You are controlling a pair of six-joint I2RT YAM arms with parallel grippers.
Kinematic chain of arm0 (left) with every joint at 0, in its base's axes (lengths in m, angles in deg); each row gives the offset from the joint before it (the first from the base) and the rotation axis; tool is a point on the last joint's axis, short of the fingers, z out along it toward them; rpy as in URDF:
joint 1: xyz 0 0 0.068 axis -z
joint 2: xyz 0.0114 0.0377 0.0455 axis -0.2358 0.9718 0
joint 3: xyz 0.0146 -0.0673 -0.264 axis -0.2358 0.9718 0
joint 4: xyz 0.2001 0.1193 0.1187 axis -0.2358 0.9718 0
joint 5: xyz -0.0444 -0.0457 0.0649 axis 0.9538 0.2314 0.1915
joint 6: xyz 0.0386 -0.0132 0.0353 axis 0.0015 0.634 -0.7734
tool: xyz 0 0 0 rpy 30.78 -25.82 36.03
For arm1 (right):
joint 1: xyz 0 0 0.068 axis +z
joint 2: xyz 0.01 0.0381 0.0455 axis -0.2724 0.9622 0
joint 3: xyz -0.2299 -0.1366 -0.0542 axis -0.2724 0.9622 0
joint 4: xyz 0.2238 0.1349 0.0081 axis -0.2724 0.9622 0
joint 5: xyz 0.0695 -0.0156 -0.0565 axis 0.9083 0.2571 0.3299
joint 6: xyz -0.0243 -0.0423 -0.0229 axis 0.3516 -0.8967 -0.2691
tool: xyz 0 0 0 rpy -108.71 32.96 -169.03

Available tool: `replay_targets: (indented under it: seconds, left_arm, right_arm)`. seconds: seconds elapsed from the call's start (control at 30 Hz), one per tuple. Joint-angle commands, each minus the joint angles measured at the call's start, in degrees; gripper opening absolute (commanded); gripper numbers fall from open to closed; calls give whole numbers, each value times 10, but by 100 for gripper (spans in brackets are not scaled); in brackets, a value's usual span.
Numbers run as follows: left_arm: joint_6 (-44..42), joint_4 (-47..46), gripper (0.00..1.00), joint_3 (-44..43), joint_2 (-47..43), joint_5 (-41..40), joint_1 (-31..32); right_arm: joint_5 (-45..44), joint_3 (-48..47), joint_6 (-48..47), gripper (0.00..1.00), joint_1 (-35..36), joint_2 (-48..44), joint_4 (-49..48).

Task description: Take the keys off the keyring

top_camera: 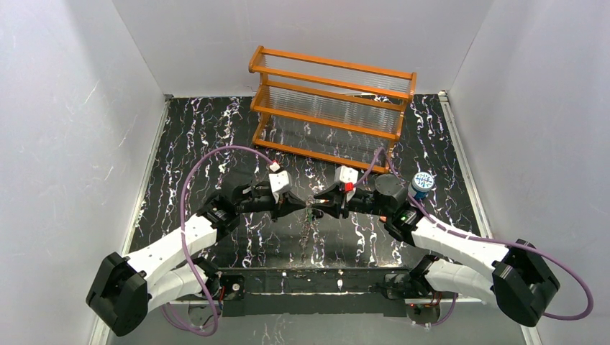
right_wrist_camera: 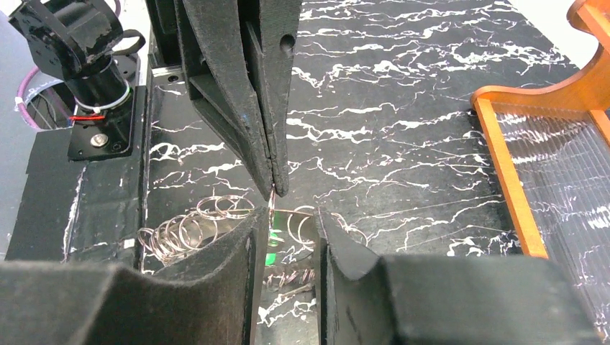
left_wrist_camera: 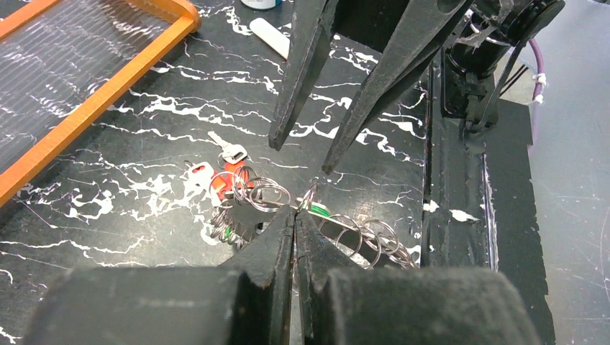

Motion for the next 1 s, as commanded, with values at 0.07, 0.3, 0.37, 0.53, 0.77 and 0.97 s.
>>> replay_targets:
  seconds: [0.07,0.3,0.37,0.53,0.77,0.97]
  left_arm:
    - [18,-44,0,5,-23,6,2]
    - [24,-49,0,8,-22,5,2]
    - [25,-49,0,7,-21,5,3]
    - [28,-52,0,8,-20,10,3]
    - [11,-34,0,3,-25,3,4]
    - [-95,84,19,-31,-42,-7,4]
  right_arm:
    - [16,3,-2,36,1,14,-42]
    - [52,-5,-6,36,0,40,-38]
    - [51,-5,-7,36,0,40,-38]
    - [52,-1,3,26,-3,43,-59]
    - [65,-27,-5,1,-3,46,-16]
    - [99,-112,-25,1,-3,53,144]
